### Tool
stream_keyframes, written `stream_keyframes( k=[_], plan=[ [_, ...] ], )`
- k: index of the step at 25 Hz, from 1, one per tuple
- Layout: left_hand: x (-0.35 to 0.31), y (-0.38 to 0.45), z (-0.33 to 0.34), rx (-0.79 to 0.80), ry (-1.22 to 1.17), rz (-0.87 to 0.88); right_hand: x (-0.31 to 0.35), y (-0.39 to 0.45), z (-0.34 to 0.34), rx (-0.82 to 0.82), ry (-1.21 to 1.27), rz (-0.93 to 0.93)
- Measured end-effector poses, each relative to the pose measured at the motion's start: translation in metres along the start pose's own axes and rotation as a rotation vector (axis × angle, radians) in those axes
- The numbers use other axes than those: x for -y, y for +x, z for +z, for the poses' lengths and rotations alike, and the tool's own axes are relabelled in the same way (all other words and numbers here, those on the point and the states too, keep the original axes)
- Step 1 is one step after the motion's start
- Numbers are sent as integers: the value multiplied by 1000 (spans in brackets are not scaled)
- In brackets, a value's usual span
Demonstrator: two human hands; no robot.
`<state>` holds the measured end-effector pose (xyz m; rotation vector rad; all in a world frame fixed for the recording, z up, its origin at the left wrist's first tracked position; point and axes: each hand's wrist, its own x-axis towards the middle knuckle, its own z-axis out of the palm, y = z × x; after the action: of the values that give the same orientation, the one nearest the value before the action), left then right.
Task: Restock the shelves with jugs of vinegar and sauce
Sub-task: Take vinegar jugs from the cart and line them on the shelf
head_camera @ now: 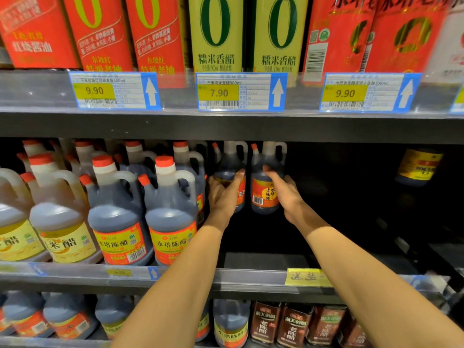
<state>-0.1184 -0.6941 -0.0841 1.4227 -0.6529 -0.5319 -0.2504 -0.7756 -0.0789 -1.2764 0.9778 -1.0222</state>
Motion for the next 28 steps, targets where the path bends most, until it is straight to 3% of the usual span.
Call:
stream_keyframes(
  k=[23,28],
  plan=[
    [4,4,-1,-8,-6,54,-8,2,3,24,-2,-29],
    [14,-2,-5,-31,183,48,-20,-4,-5,64,-116,-99]
  ],
)
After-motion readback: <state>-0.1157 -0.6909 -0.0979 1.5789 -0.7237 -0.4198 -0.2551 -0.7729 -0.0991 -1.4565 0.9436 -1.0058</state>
